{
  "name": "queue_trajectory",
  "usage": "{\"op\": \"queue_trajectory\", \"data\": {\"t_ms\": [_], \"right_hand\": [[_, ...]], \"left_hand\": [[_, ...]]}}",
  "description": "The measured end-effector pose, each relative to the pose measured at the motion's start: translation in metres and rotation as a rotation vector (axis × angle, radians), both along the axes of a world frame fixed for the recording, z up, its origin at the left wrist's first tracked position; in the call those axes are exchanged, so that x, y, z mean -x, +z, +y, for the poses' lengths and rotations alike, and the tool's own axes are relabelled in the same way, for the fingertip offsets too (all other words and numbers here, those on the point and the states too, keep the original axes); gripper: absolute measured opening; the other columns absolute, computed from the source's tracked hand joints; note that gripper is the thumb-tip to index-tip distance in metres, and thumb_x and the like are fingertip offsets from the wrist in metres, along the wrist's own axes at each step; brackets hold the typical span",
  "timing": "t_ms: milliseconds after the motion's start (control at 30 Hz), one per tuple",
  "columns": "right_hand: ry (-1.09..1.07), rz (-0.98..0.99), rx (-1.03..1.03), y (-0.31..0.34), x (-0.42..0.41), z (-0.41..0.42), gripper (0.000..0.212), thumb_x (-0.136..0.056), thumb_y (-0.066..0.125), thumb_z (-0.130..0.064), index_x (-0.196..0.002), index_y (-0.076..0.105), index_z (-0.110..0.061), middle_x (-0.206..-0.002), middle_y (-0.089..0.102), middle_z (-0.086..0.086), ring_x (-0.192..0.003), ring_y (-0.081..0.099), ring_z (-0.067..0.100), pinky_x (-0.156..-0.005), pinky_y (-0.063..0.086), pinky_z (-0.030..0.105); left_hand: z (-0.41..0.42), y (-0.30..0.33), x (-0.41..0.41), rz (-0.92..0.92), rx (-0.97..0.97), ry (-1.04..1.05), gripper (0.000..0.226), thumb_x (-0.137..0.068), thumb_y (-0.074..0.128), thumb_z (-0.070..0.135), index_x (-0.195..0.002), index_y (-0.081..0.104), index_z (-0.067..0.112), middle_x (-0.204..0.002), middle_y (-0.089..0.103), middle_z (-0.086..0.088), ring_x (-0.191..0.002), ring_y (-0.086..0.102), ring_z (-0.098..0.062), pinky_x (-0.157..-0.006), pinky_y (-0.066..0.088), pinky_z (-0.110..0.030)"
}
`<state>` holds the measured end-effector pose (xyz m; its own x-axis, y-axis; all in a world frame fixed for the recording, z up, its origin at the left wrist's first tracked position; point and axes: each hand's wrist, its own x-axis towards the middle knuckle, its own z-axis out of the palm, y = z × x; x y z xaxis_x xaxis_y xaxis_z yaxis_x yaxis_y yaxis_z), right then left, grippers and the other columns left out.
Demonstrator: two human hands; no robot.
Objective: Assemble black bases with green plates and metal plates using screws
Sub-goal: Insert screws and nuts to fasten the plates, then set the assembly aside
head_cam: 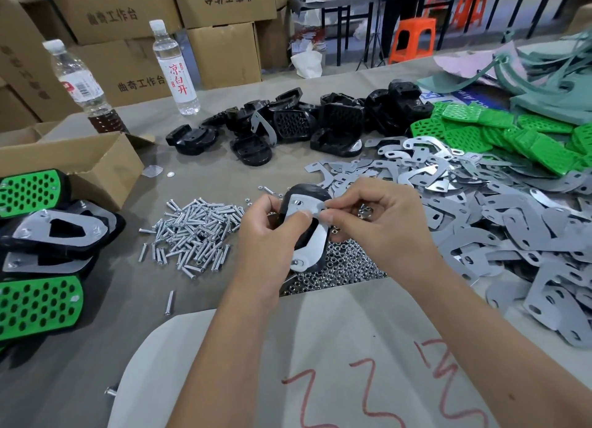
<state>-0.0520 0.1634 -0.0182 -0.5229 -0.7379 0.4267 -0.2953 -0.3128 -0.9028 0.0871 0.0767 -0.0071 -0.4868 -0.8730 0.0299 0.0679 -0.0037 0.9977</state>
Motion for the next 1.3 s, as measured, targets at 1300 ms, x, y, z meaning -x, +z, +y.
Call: {"op": "queue_trajectory", "data": {"t_ms": [1300], "right_hand": [[0.114, 0.040, -0.050, 0.005, 0.006, 0.003, 0.011, -0.092, 0.075, -0.002, -0.096, 0.080, -0.011, -0.079, 0.061, 0.011, -0.064, 0.062, 0.018, -0.052, 0.061, 0.037]], "left_hand": [[0.006, 0.000, 0.002, -0.002, -0.127, 0.001, 0.014, -0.093, 0.068, 0.009, -0.103, 0.063, 0.000, -0.083, 0.067, -0.012, -0.072, 0.060, -0.025, -0.065, 0.046, -0.039]]}}
